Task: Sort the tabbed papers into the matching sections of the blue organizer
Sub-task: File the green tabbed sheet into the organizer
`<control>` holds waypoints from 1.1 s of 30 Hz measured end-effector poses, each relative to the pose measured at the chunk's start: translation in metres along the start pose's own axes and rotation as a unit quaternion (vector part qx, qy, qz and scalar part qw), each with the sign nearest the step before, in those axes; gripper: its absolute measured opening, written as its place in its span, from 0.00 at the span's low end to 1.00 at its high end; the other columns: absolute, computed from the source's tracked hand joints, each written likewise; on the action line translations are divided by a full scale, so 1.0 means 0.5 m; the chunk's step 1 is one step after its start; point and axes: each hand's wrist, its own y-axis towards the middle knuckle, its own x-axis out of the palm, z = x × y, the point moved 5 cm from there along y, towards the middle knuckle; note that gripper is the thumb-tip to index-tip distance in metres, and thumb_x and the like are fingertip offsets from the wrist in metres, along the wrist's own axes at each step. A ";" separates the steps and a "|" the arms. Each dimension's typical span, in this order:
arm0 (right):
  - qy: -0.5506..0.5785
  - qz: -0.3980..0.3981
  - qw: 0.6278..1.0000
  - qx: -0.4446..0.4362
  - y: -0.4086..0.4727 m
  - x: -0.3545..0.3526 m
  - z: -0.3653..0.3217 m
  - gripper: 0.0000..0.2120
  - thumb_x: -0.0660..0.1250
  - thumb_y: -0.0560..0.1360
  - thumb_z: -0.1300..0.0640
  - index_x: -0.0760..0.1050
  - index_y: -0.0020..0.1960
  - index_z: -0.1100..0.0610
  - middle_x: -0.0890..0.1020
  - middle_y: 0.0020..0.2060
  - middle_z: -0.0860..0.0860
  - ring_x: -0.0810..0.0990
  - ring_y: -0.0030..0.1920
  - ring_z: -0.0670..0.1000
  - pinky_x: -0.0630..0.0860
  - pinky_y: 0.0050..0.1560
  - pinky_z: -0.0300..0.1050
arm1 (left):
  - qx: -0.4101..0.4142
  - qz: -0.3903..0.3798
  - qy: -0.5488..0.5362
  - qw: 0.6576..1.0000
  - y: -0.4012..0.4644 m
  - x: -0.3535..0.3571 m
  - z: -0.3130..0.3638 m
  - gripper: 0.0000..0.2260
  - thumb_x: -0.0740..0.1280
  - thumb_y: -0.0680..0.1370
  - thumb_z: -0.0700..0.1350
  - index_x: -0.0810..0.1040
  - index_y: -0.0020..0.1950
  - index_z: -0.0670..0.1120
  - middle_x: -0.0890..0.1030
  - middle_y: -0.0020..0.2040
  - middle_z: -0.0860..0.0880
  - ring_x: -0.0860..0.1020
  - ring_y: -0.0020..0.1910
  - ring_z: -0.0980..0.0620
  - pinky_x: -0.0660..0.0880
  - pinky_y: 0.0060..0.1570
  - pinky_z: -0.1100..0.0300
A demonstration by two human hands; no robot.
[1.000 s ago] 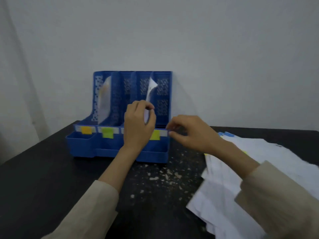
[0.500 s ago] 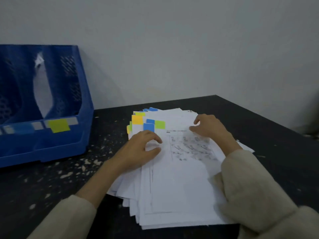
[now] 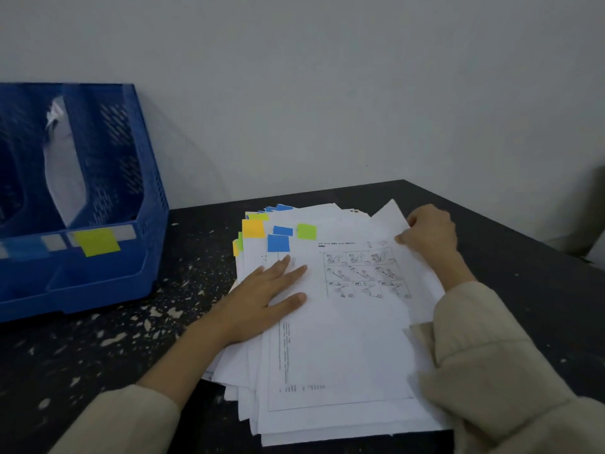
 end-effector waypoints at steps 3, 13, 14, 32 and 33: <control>0.027 0.077 0.995 -0.048 0.007 -0.007 -0.003 0.05 0.64 0.73 0.66 0.72 0.41 0.59 0.73 0.33 0.51 0.73 0.38 0.55 0.67 0.38 0.42 | -0.017 0.015 -0.025 0.999 -0.002 -0.002 -0.003 0.41 0.38 0.66 0.78 0.48 0.75 0.62 0.49 0.77 0.59 0.46 0.73 0.67 0.40 0.69 0.70; 0.466 0.097 0.877 -0.065 -0.028 0.008 -0.079 0.07 0.62 0.77 0.60 0.69 0.46 0.64 0.72 0.37 0.53 0.68 0.37 0.48 0.67 0.40 0.42 | -0.119 0.283 -0.388 0.869 -0.003 -0.129 0.005 0.29 0.67 0.76 0.49 0.59 0.75 0.52 0.72 0.67 0.51 0.74 0.59 0.56 0.70 0.53 0.64; 0.489 0.084 0.866 -0.068 -0.033 0.007 -0.100 0.04 0.61 0.78 0.60 0.70 0.46 0.61 0.73 0.37 0.53 0.70 0.37 0.48 0.67 0.39 0.41 | -0.127 0.307 -0.387 0.860 -0.008 -0.151 -0.003 0.28 0.68 0.76 0.48 0.61 0.73 0.52 0.74 0.62 0.52 0.75 0.53 0.58 0.70 0.47 0.65; 0.300 -0.140 0.851 -0.407 -0.216 0.030 -0.590 0.17 0.64 0.76 0.60 0.63 0.61 0.52 0.78 0.41 0.49 0.74 0.37 0.43 0.69 0.36 0.30 | -0.136 0.665 -0.198 0.707 -0.360 -0.494 -0.127 0.02 0.65 0.78 0.43 0.78 0.48 0.47 0.81 0.45 0.49 0.79 0.44 0.50 0.77 0.45 0.55; 0.283 -0.130 0.849 -0.426 -0.232 0.036 -0.611 0.15 0.63 0.77 0.60 0.65 0.61 0.53 0.77 0.39 0.48 0.73 0.36 0.43 0.68 0.35 0.32 | -0.143 0.679 -0.181 0.697 -0.385 -0.502 -0.135 0.03 0.65 0.78 0.43 0.78 0.48 0.46 0.81 0.43 0.49 0.78 0.41 0.51 0.76 0.42 0.57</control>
